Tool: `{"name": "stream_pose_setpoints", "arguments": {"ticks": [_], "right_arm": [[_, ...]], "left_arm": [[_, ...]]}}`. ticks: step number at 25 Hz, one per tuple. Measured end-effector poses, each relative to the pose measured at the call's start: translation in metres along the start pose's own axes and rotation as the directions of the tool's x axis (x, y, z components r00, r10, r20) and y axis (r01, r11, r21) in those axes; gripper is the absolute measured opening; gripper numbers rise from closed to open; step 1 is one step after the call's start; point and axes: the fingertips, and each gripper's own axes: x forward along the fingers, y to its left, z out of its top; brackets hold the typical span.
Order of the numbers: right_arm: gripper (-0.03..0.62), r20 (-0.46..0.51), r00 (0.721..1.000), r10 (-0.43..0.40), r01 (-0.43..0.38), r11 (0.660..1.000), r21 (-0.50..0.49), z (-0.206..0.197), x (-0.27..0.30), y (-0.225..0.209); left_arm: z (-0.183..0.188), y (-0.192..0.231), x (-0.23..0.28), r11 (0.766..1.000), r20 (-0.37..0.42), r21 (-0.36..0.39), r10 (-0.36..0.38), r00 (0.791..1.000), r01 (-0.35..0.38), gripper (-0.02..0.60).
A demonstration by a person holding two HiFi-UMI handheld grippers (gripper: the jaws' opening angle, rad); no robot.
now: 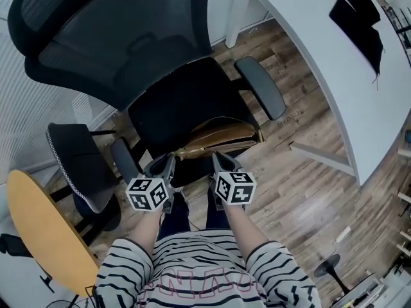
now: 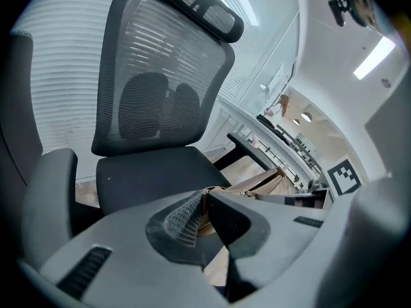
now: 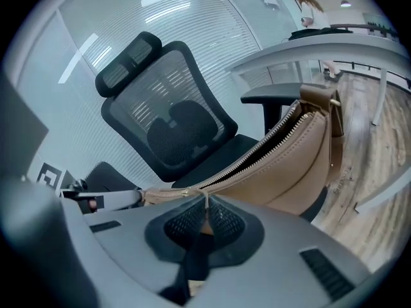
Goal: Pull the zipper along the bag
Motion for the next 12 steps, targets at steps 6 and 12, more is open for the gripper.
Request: {"name": "stream_pose_setpoints", "arguments": {"ticks": [6, 12], "right_arm": [[0.035, 0.025, 0.998, -0.054, 0.054, 0.999, 0.001, 0.010, -0.012, -0.020], [0.035, 0.043, 0.993, -0.111, 0.111, 0.994, -0.011, 0.023, -0.031, -0.046]], "left_arm": [[0.001, -0.001, 0.000, 1.000, 0.004, -0.004, 0.019, 1.000, -0.019, 0.044], [0.005, -0.003, 0.000, 1.000, 0.011, -0.004, 0.030, 1.000, -0.030, 0.044]]}}
